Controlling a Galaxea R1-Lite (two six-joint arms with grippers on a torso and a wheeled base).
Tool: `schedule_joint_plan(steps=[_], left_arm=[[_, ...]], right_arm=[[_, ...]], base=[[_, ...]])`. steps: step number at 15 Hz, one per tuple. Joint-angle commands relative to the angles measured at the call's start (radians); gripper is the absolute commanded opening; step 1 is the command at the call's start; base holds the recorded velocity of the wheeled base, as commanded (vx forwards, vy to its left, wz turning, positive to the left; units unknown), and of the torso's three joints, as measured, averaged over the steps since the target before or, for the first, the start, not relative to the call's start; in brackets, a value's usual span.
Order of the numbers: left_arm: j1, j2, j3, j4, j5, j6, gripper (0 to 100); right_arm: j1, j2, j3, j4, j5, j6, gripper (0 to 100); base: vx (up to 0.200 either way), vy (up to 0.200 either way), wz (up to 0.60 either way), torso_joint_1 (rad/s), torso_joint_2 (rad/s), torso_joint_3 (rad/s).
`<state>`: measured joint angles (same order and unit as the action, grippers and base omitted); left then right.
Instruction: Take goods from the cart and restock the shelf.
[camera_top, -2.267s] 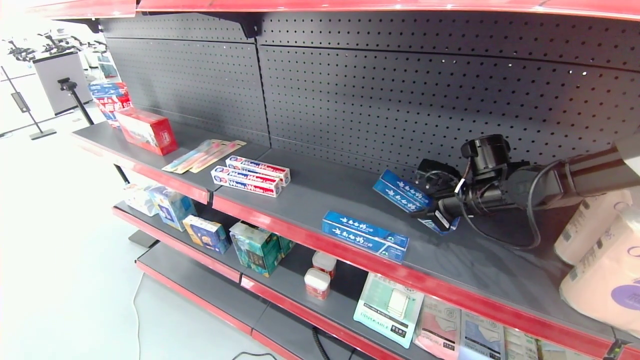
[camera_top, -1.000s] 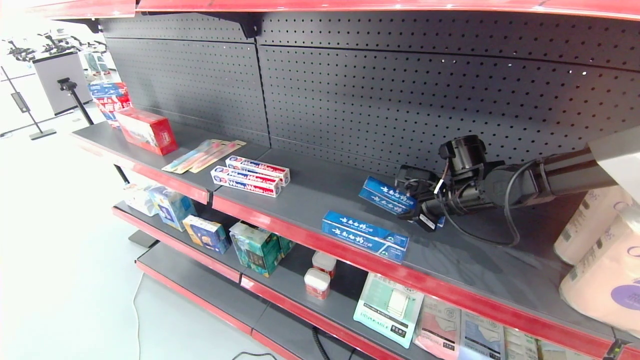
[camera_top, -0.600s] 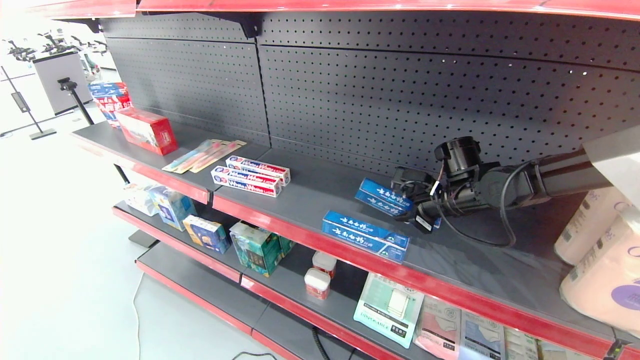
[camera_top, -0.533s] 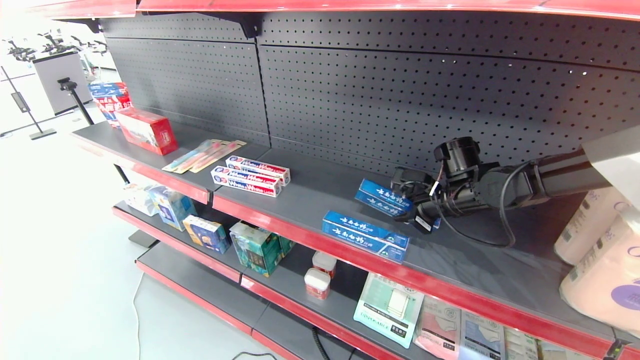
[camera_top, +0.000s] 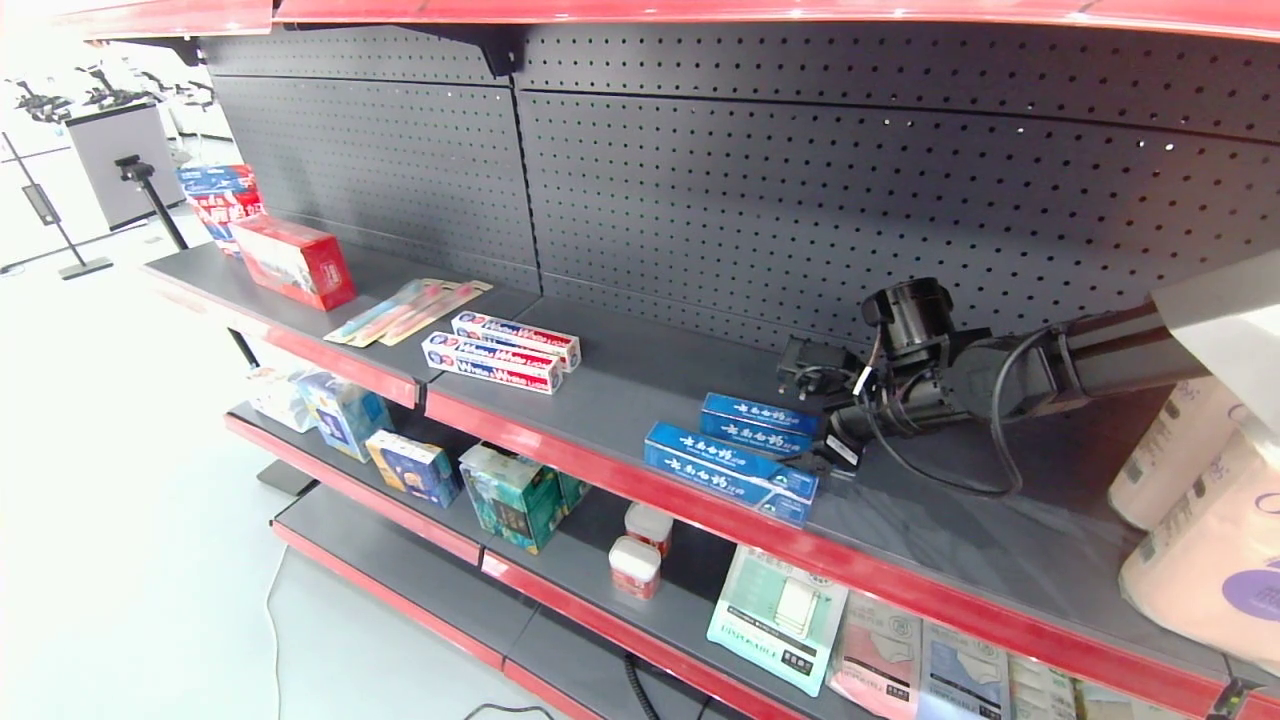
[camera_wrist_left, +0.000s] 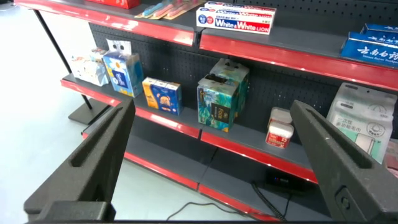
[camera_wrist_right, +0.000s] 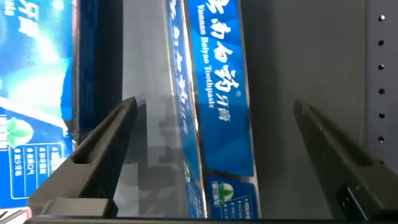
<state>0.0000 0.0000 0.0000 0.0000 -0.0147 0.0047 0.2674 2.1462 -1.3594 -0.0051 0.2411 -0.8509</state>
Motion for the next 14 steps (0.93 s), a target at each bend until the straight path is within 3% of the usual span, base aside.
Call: schedule_joint_plan(steps=[1, 14], left_arm=[[0.0, 0.0, 0.0, 0.0, -0.001, 0.0, 100], [0.0, 0.0, 0.0, 0.0, 0.001, 0.0, 100]], right_arm=[[-0.016, -0.006, 0.0, 0.001, -0.008, -0.001, 100], [-0.016, 0.012, -0.015, -0.007, -0.071, 0.076, 100]], base=[[0.0, 0.0, 0.0, 0.0, 0.0, 0.0], [0.0, 0.0, 0.0, 0.0, 0.0, 0.0]])
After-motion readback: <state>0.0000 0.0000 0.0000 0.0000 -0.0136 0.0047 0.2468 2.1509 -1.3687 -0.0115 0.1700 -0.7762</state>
